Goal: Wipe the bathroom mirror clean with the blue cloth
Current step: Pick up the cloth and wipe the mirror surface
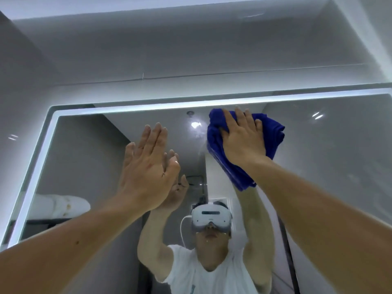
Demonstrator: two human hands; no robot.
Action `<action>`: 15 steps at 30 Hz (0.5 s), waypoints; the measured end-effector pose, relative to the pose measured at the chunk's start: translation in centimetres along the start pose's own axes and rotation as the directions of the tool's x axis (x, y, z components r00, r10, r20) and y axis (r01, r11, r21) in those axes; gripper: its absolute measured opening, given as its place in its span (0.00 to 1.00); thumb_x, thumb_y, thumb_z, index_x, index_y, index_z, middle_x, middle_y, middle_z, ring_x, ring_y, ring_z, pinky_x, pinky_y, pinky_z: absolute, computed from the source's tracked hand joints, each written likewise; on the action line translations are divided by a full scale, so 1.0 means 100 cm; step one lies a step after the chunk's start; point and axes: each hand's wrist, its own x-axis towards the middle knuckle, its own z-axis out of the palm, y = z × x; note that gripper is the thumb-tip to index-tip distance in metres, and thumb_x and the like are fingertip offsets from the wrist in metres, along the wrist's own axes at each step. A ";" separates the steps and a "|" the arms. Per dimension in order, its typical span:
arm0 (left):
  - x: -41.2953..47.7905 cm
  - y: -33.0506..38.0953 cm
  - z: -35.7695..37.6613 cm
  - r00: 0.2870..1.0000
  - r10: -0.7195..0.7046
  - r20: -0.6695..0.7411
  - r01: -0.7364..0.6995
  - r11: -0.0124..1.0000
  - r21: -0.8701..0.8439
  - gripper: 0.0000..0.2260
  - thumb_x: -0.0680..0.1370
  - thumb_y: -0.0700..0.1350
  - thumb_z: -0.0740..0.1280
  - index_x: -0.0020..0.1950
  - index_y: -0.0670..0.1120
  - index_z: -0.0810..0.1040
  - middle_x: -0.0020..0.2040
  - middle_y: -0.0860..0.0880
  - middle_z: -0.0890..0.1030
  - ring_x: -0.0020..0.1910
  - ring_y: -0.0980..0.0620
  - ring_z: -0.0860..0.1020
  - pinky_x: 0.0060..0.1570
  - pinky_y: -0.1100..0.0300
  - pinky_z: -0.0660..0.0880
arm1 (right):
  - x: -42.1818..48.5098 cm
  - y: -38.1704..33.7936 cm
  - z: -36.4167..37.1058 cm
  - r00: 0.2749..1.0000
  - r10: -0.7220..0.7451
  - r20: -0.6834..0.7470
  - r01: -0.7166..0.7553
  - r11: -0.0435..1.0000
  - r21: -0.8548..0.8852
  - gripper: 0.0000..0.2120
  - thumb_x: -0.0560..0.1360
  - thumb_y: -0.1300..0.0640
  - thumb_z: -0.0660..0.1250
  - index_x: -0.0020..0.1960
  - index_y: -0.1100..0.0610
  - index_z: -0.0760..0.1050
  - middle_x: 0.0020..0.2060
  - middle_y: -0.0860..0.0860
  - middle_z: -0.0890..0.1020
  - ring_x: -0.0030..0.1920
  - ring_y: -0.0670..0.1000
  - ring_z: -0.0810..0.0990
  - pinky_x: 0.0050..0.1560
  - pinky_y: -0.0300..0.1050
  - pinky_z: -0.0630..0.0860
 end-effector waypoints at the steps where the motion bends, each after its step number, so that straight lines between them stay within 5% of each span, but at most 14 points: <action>1: 0.004 -0.004 0.001 1.000 0.008 -0.006 -0.008 1.000 -0.004 0.33 0.75 0.61 0.40 0.79 0.54 0.40 0.79 0.59 0.38 0.73 0.66 0.31 0.75 0.57 0.34 | 0.012 -0.011 0.001 1.000 0.003 -0.002 -0.003 1.000 -0.001 0.26 0.83 0.46 0.47 0.79 0.47 0.46 0.79 0.52 0.51 0.78 0.57 0.47 0.75 0.57 0.44; 6: 0.024 -0.016 0.008 0.998 0.011 -0.064 -0.012 1.000 -0.012 0.33 0.75 0.62 0.40 0.79 0.55 0.41 0.79 0.59 0.39 0.73 0.67 0.32 0.74 0.58 0.33 | 0.032 -0.059 0.012 0.989 -0.146 -0.008 0.146 0.989 0.004 0.25 0.84 0.47 0.46 0.79 0.47 0.46 0.79 0.52 0.49 0.78 0.56 0.45 0.75 0.54 0.41; 12: 0.035 -0.013 0.010 0.996 0.020 -0.088 -0.024 0.999 -0.038 0.34 0.74 0.61 0.41 0.80 0.52 0.44 0.80 0.56 0.43 0.75 0.65 0.35 0.76 0.54 0.38 | -0.057 -0.041 0.019 0.900 -0.431 0.062 0.428 0.902 0.063 0.26 0.84 0.50 0.52 0.79 0.48 0.50 0.79 0.52 0.53 0.78 0.55 0.49 0.76 0.52 0.44; 15: 0.036 -0.009 0.011 0.996 0.026 -0.080 -0.030 0.998 -0.051 0.33 0.75 0.61 0.41 0.80 0.53 0.44 0.80 0.57 0.42 0.75 0.65 0.34 0.75 0.56 0.35 | -0.055 -0.002 0.010 0.921 -0.383 0.075 0.383 0.924 0.016 0.25 0.84 0.50 0.51 0.79 0.47 0.49 0.79 0.49 0.53 0.78 0.53 0.49 0.76 0.49 0.41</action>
